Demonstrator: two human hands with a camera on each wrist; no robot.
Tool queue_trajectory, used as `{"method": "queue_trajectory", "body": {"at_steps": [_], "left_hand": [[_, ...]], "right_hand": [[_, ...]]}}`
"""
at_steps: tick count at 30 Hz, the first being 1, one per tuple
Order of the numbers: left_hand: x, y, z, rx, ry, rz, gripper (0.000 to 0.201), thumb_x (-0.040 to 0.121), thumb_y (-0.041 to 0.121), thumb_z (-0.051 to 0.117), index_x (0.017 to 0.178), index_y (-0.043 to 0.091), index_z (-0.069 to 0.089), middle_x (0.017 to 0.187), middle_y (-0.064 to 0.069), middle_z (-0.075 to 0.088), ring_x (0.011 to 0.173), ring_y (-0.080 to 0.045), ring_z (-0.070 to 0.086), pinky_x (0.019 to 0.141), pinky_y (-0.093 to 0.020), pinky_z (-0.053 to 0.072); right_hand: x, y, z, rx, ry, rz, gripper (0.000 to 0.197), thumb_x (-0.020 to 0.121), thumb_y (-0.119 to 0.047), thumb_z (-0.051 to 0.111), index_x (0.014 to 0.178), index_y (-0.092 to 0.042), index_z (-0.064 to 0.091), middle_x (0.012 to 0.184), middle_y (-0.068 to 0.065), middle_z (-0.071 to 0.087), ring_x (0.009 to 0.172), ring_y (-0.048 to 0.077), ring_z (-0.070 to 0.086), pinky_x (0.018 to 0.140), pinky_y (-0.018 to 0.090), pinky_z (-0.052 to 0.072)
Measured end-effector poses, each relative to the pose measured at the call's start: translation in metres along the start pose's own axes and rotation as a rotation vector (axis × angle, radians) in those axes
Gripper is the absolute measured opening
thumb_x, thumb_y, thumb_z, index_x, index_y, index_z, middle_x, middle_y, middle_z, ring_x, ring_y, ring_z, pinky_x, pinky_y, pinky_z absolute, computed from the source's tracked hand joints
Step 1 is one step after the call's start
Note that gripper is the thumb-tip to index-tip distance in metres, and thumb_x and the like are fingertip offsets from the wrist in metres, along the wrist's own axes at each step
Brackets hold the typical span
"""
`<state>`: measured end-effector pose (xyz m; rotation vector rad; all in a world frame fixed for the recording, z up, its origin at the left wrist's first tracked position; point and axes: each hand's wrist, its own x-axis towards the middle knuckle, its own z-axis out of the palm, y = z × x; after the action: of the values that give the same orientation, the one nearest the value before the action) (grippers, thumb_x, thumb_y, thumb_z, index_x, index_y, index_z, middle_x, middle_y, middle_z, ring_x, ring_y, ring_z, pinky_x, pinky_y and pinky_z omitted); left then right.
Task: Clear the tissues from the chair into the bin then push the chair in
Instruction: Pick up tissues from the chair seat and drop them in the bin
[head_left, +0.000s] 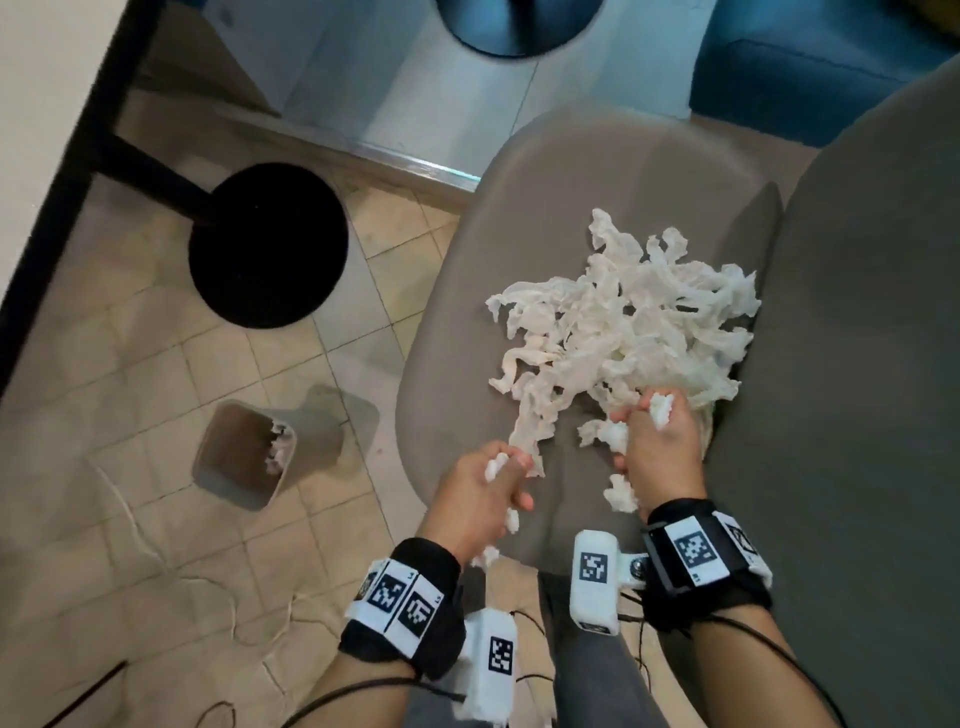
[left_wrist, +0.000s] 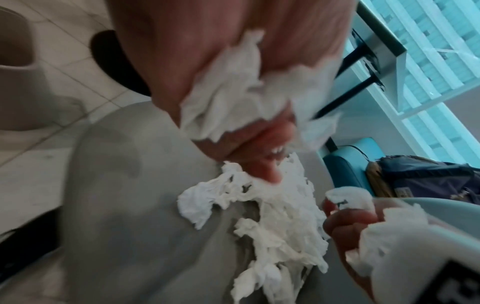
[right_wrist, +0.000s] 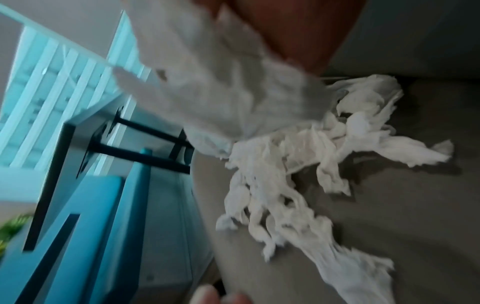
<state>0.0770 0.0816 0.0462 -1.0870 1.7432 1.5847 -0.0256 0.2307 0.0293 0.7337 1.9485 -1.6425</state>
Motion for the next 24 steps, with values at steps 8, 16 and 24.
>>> {"method": "queue_trajectory", "body": {"at_steps": [8, 16, 24], "left_hand": [[-0.036, -0.072, -0.065, -0.163, 0.213, 0.043, 0.036, 0.097, 0.044, 0.048, 0.078, 0.019, 0.064, 0.079, 0.008, 0.062, 0.081, -0.011, 0.058, 0.073, -0.03, 0.044], [-0.034, -0.197, -0.181, -0.195, 0.223, 0.009, 0.046, 0.083, -0.011, 0.041, 0.104, 0.02, 0.068, 0.117, 0.0, 0.048, 0.115, -0.017, 0.05, 0.084, -0.016, 0.036], [0.0, -0.336, -0.281, -0.3, 0.375, -0.1, 0.063, 0.08, -0.007, 0.05, 0.132, 0.029, 0.049, 0.115, -0.006, 0.058, 0.098, -0.021, 0.056, 0.081, -0.026, 0.044]], "right_hand": [[-0.05, 0.018, 0.077, -0.345, -0.372, -0.052, 0.016, 0.065, -0.015, 0.053, 0.078, -0.025, 0.052, 0.076, 0.004, 0.051, 0.067, 0.019, 0.049, 0.061, 0.033, 0.041], [-0.104, 0.085, 0.221, -0.568, -0.707, -0.112, 0.037, 0.082, 0.019, 0.041, 0.088, -0.015, 0.055, 0.078, 0.011, 0.053, 0.059, 0.01, 0.058, 0.052, 0.02, 0.047], [-0.131, 0.198, 0.369, -0.947, -0.669, -0.365, 0.052, 0.072, 0.01, 0.041, 0.093, -0.033, 0.063, 0.118, 0.021, 0.056, 0.091, 0.029, 0.062, 0.076, 0.033, 0.056]]}}
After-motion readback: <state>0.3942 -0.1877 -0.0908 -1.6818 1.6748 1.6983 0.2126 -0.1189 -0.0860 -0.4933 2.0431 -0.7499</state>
